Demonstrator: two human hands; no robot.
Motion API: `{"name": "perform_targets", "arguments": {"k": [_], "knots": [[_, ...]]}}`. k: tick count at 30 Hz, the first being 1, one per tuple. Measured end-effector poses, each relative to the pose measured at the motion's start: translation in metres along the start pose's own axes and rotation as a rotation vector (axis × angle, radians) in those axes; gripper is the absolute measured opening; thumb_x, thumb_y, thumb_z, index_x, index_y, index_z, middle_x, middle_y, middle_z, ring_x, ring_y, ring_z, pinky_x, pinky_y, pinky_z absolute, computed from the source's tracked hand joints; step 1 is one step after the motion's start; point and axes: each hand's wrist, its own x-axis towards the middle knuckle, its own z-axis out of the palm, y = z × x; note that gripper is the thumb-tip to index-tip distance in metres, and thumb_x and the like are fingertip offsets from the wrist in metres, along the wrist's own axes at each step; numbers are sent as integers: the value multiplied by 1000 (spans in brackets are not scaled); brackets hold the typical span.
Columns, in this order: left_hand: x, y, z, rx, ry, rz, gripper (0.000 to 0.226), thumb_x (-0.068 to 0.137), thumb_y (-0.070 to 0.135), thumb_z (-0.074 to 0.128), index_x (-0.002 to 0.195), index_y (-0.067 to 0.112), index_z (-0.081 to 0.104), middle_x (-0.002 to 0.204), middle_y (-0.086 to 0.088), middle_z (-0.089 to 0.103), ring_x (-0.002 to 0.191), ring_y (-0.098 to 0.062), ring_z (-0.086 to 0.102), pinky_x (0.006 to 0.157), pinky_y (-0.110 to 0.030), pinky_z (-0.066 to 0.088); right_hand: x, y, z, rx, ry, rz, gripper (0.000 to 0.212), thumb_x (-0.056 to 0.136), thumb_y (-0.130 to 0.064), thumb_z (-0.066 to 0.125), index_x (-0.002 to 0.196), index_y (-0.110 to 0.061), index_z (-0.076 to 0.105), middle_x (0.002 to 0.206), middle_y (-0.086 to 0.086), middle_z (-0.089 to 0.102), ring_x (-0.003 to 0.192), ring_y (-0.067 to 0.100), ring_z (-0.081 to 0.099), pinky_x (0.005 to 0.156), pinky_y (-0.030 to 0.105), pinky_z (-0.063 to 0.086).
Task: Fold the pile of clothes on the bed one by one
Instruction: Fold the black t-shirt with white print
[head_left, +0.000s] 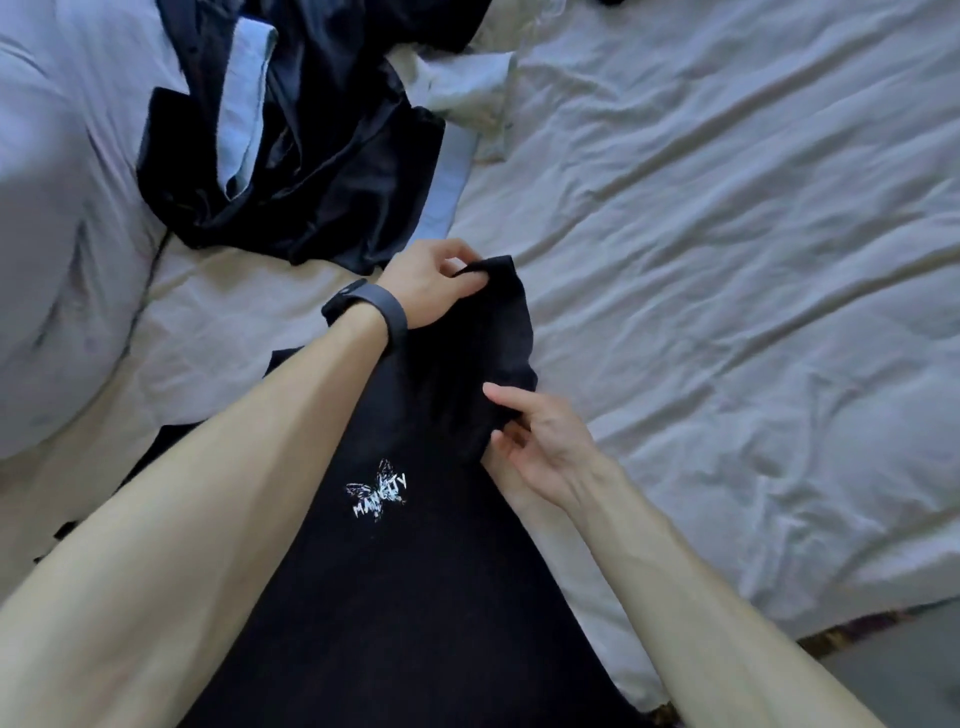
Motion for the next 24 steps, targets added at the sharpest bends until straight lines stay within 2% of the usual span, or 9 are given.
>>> {"name": "perform_targets", "arguments": {"k": [3, 6, 8, 11, 14, 16, 18, 21, 24], "knots": [[6, 12, 14, 18, 21, 55, 9, 95, 29, 66, 104, 29, 66, 92, 12, 66, 82, -8, 63, 68, -12, 46, 0, 4, -18, -142, 289, -272, 9, 88, -10, 73, 88, -15, 66, 77, -1, 63, 54, 7, 58, 63, 28, 54], [11, 14, 34, 88, 35, 51, 12, 95, 27, 65, 107, 26, 68, 101, 6, 64, 95, -17, 61, 78, -25, 46, 3, 21, -41, -515, 578, -503, 11, 82, -39, 72, 87, -34, 64, 85, -11, 68, 78, 18, 70, 78, 42, 60], [12, 14, 46, 153, 22, 17, 18, 95, 30, 64, 111, 23, 68, 106, 1, 65, 95, -18, 59, 76, -25, 40, 1, 28, -46, -563, 571, -459, 18, 82, -46, 70, 92, -35, 60, 88, -12, 68, 84, 20, 70, 82, 46, 59], [15, 17, 52, 153, -23, -35, 30, 88, 37, 70, 115, 25, 63, 108, 2, 64, 93, -18, 59, 77, -27, 44, -4, 33, -44, -658, 600, -417, 47, 79, -57, 74, 107, -29, 49, 101, -14, 61, 97, 17, 64, 89, 39, 55], [18, 22, 50, 172, -79, -33, 36, 86, 40, 73, 117, 25, 63, 107, 5, 60, 96, -18, 59, 80, -27, 46, -4, 36, -33, -616, 616, -254, 65, 68, -76, 68, 101, -22, 52, 94, -5, 69, 86, 20, 70, 80, 41, 59], [19, 28, 51, 170, -66, 10, 24, 90, 39, 70, 109, 26, 66, 102, 4, 63, 94, -18, 60, 76, -25, 42, -2, 30, -28, -574, 573, -144, 55, 78, -71, 65, 87, -17, 62, 71, -1, 74, 68, 20, 73, 77, 40, 61], [19, 31, 55, 72, 1, 22, 16, 93, 35, 68, 105, 26, 68, 98, 3, 63, 90, -15, 59, 68, -20, 40, 0, 27, -29, -503, 564, -168, 38, 93, -52, 63, 81, -16, 64, 58, -4, 71, 59, 16, 72, 75, 41, 62], [20, 27, 60, -47, 108, 10, 16, 93, 34, 69, 107, 25, 69, 98, 4, 63, 90, -13, 56, 70, -19, 39, -2, 29, -35, -449, 617, -360, 22, 99, -40, 60, 83, -24, 60, 63, -13, 69, 62, 12, 73, 71, 45, 63], [21, 19, 64, -30, 136, 3, 20, 92, 38, 69, 107, 27, 71, 100, 6, 65, 95, -14, 59, 77, -21, 39, -6, 29, -39, -419, 602, -317, 20, 99, -41, 61, 86, -26, 59, 64, -18, 70, 62, 10, 73, 71, 44, 63]]}}
